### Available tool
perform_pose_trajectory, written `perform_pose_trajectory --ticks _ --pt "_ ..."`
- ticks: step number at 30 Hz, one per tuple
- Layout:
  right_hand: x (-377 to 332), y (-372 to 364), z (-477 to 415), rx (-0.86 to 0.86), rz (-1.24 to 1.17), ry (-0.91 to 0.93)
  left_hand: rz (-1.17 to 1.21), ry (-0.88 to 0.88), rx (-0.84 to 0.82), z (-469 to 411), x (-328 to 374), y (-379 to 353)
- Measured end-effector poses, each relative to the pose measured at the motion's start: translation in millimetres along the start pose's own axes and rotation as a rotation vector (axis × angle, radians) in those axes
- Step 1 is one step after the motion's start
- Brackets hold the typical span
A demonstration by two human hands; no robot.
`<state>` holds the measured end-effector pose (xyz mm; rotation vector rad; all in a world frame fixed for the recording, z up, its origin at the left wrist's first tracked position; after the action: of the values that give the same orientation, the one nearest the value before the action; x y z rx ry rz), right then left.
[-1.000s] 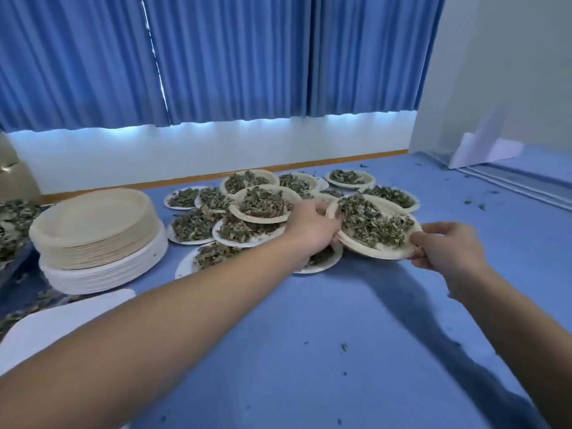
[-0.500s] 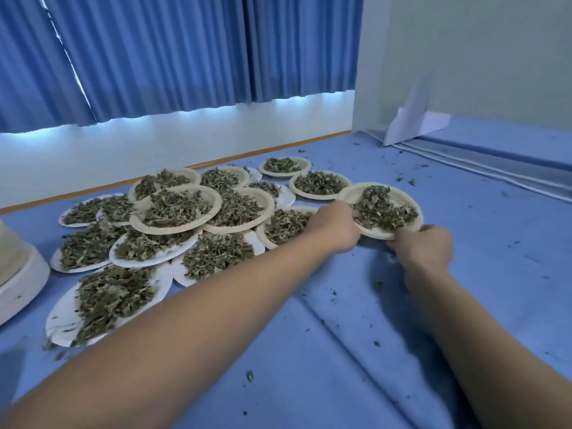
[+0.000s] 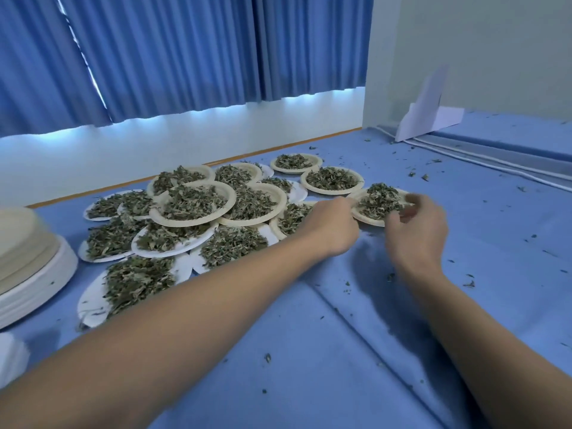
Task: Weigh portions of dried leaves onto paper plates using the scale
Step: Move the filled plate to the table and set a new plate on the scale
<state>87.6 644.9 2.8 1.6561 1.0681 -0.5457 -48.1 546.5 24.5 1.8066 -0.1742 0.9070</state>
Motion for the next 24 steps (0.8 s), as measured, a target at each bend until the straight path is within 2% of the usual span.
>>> perform_pose_trajectory --ticks 5,8,13,18,22,24 --pt "-95 -21 67 -0.251 -0.123 0.316 0.111 -0.128 0.021 56 -9 62" --pt "-146 -36 119 -0.356 -0.245 0.440 0.042 -0.146 0.064 105 -32 115" --pt "-242 -78 208 -0.537 -0.306 0.627 -0.048 -0.056 0.185 191 -88 212" --pt "-329 -119 293 -0.713 -0.381 0.729 -0.058 0.055 0.370 265 -149 292" --pt "-369 -148 337 -0.789 -0.404 0.754 -0.037 0.087 0.436 300 -185 331" --pt "-383 -160 350 -0.843 -0.411 0.777 -0.118 0.084 0.470 312 -198 348"
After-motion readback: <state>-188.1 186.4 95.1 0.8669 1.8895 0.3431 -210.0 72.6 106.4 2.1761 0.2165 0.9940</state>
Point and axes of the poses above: each hand's wrist, its own z-axis away from the middle knuckle, its own y-axis out of the back of the hand, x = y × z, the point moved 9 cm from there along -z, towards the middle knuckle, and after that the axes turned 12 degrees about z, right-handed, at the moved point
